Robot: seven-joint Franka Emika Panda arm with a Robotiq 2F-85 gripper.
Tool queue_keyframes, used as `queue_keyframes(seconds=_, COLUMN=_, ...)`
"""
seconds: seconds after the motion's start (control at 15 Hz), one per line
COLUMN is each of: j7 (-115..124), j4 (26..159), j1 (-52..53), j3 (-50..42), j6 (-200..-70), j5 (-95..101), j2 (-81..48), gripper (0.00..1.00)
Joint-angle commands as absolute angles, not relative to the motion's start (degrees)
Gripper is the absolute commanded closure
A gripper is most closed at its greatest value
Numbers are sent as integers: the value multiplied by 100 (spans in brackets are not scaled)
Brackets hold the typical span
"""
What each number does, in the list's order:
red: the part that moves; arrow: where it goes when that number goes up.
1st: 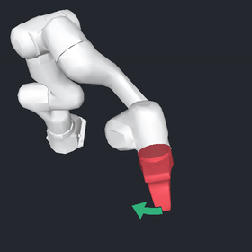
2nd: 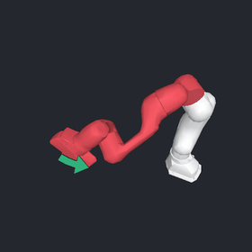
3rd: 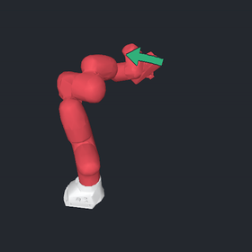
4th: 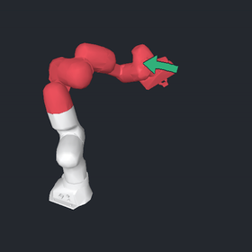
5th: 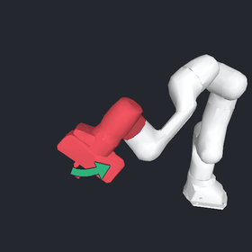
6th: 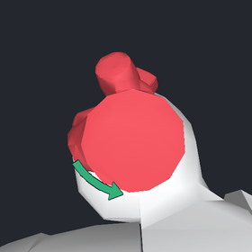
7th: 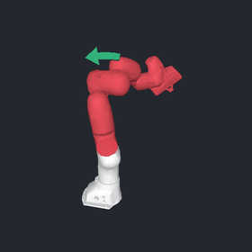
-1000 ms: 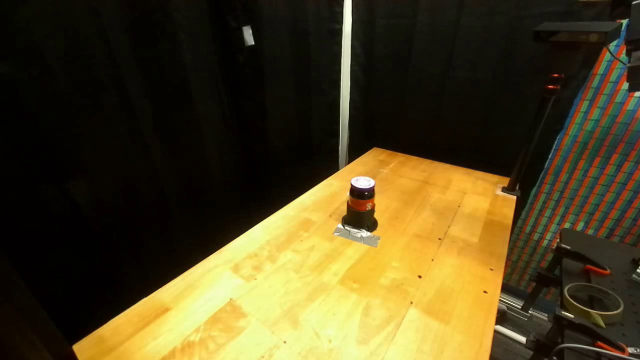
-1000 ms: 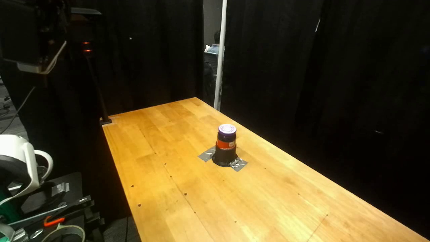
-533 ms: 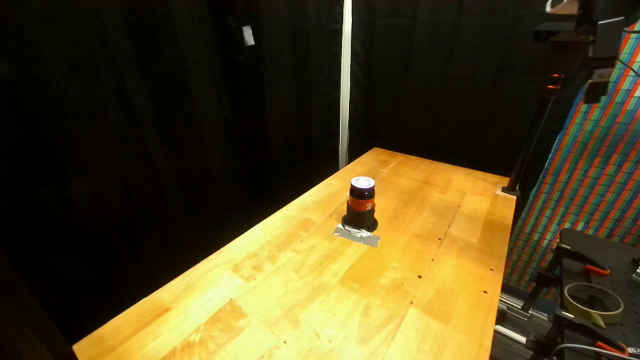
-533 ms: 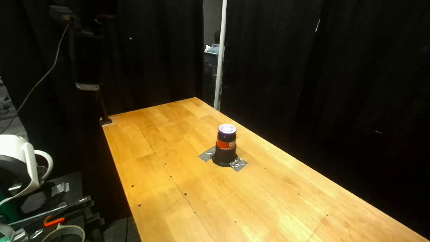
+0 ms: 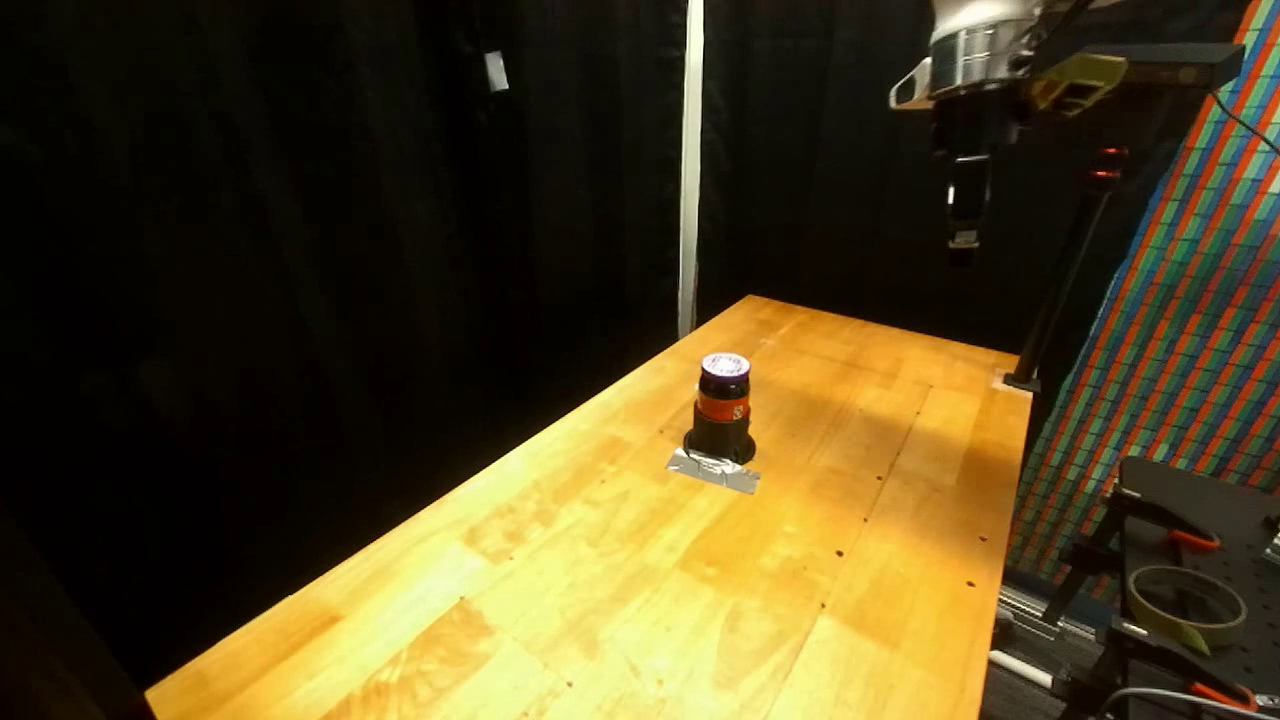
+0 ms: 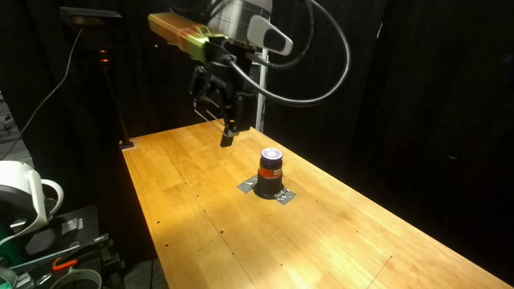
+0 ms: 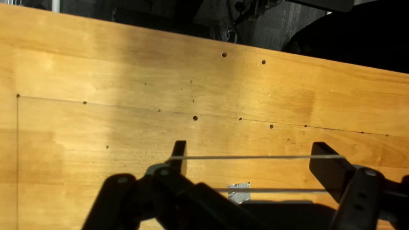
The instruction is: Put the rubber band around the base of the cup
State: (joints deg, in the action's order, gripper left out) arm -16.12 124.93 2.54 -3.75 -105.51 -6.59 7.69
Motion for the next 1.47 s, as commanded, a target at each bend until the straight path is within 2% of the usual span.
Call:
queue_keyframes(seconds=0.0, j7=-1555, j4=11116, j1=330, j3=-51, j6=-10505, j5=-450, j2=-653, gripper=0)
queue_keyframes(seconds=0.53, j7=-948, j4=9037, j1=504, j3=311, j6=-10875, j5=55, j2=-2847, gripper=0)
queue_keyframes(seconds=1.4, j7=-383, j4=7195, j1=818, j3=328, j6=-10844, j5=230, j2=-4481, gripper=0)
